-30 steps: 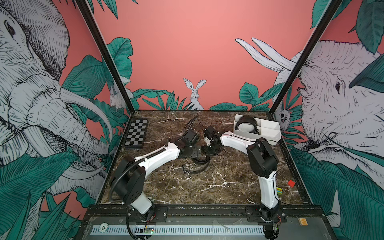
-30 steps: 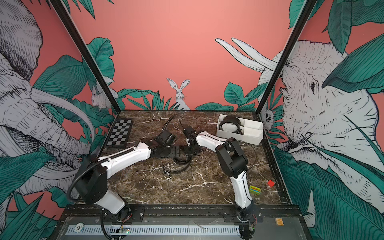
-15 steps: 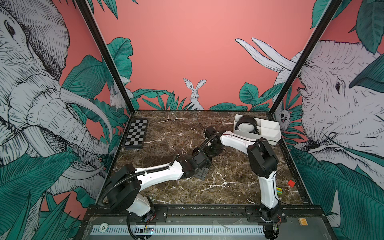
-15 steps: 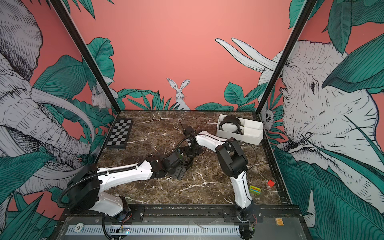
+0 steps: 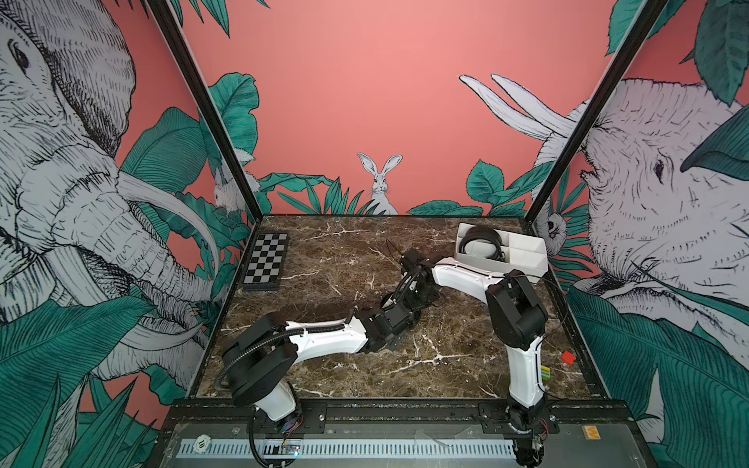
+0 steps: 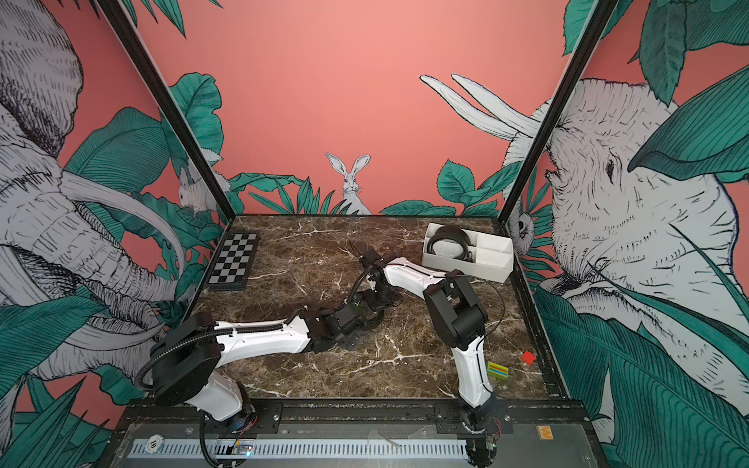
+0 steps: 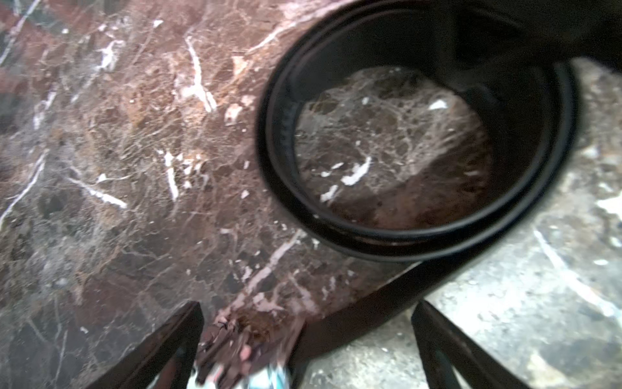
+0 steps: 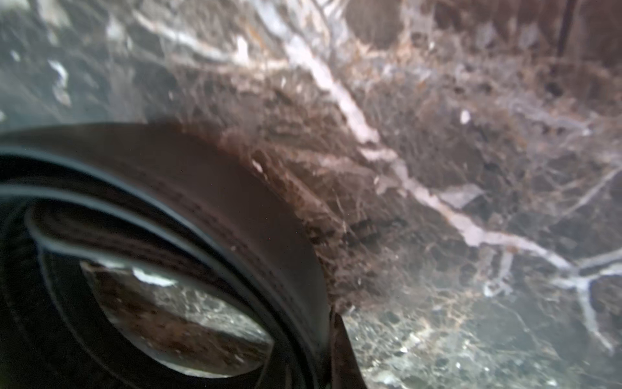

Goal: Place the belts into the storage roll
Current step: Roll the belt at the center of the board.

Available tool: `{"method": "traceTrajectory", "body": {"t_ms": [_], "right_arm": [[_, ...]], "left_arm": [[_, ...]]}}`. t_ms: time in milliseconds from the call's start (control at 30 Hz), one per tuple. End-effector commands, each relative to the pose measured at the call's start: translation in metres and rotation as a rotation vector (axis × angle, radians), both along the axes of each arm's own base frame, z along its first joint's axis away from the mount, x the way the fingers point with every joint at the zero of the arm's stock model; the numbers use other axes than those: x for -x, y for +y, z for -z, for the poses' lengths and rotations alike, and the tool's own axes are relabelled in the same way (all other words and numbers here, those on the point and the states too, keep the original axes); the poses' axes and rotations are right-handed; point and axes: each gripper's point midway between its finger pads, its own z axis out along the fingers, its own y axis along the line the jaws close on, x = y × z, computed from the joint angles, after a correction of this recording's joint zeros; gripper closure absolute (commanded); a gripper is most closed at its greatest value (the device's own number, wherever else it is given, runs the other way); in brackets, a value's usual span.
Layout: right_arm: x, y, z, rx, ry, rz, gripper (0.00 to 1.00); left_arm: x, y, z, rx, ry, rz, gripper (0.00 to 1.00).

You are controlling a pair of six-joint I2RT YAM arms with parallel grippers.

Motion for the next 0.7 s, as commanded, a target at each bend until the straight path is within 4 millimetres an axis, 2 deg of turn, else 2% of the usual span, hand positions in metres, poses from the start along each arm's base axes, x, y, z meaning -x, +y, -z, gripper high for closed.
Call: {"method": "traceTrajectory", "body": {"t_ms": [0, 133, 300, 433, 567, 667], "right_arm": [[0.054, -0.058, 0.013, 0.250, 0.183, -0.091, 1.00], [0.063, -0.063, 0.007, 0.272, 0.184, -0.129, 1.00], [0.082, -0.059, 0.005, 0.242, 0.215, -0.102, 1.00], [0.095, -0.054, 0.013, 0.212, 0.245, -0.022, 1.00], [0.094, -0.051, 0.016, 0.203, 0.235, 0.051, 1.00], [0.092, -0.047, 0.015, 0.190, 0.218, 0.096, 1.00]], "left_arm": [[-0.013, 0.022, -0.008, -0.039, -0.060, -0.040, 0.01], [-0.015, 0.018, -0.007, -0.054, -0.054, -0.008, 0.01], [-0.008, 0.018, -0.005, -0.033, -0.005, -0.032, 0.01], [0.009, 0.016, -0.010, 0.107, 0.074, -0.092, 0.01], [0.029, 0.025, -0.027, 0.253, 0.130, -0.176, 0.01], [0.042, 0.015, -0.040, 0.449, 0.197, -0.232, 0.01]]}}
